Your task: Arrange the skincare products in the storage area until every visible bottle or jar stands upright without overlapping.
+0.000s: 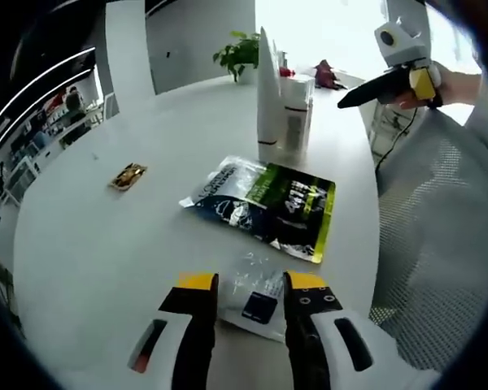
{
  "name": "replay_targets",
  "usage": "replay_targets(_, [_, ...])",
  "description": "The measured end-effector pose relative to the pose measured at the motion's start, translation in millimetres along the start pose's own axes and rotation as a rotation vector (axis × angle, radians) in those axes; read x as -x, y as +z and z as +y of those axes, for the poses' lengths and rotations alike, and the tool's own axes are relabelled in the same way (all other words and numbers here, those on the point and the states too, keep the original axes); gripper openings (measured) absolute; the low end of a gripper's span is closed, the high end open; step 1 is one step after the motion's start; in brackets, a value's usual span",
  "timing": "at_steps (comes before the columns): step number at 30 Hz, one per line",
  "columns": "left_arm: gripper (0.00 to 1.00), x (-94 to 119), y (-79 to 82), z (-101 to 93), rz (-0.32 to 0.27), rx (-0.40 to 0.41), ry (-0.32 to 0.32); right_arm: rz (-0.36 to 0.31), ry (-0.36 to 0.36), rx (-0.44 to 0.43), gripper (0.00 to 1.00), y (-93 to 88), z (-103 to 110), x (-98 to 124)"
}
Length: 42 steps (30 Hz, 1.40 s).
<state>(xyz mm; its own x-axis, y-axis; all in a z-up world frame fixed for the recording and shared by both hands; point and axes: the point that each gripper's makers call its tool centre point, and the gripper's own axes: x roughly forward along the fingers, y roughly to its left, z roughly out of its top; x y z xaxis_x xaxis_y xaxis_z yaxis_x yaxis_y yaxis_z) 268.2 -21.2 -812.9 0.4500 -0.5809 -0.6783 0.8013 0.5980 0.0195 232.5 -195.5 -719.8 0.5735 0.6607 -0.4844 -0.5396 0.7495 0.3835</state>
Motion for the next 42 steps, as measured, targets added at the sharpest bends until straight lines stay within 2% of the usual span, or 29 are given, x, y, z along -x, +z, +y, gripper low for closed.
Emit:
replay_targets(4, [0.31, 6.3, 6.6, 0.5, -0.019, 0.022, 0.019, 0.003, -0.006, 0.007, 0.87, -0.4, -0.9, -0.1])
replay_targets(8, [0.37, 17.5, 8.5, -1.0, -0.033, 0.068, 0.046, 0.003, -0.019, 0.013, 0.87, -0.6, -2.9, 0.1])
replay_targets(10, [0.42, 21.9, 7.3, -0.7, -0.037, 0.089, 0.060, 0.000, -0.025, 0.013, 0.87, -0.4, -3.4, 0.3])
replay_targets(15, [0.45, 36.2, -5.6, 5.4, -0.029, 0.129, 0.082, -0.006, -0.032, 0.005, 0.87, 0.3, -4.3, 0.6])
replay_targets(19, [0.49, 58.0, 0.2, 8.0, -0.045, 0.174, 0.121, -0.013, -0.051, 0.009, 0.87, 2.1, -6.1, 1.5])
replay_targets(22, [0.51, 73.9, 2.3, 17.2, -0.068, 0.214, 0.163, -0.027, -0.069, 0.009, 0.87, 5.0, -9.0, 2.2])
replay_targets(27, [0.57, 107.9, 15.4, 25.2, -0.142, 0.297, 0.223, -0.049, -0.096, -0.007, 0.89, 8.3, -13.8, 4.1])
replay_targets(29, [0.57, 118.0, 15.7, 27.9, -0.169, 0.328, 0.238, -0.052, -0.101, -0.013, 0.89, 8.1, -14.9, 5.3])
replay_targets(32, [0.61, 129.1, 19.3, 24.3, -0.220, 0.401, 0.247, -0.053, -0.100, -0.010, 0.89, 7.8, -14.5, 5.6])
replay_targets(37, [0.72, 141.7, 12.1, 16.1, -0.231, 0.453, 0.289, -0.032, -0.098, 0.016, 0.88, 4.9, -13.6, 3.3])
replay_targets(39, [0.76, 144.1, 9.6, 10.6, -0.229, 0.465, 0.284, -0.023, -0.097, 0.022, 0.88, 3.5, -12.6, 2.5])
replay_targets(42, [0.78, 147.7, 5.8, 4.9, -0.216, 0.464, 0.280, -0.019, -0.098, 0.021, 0.88, 2.9, -13.1, 1.9])
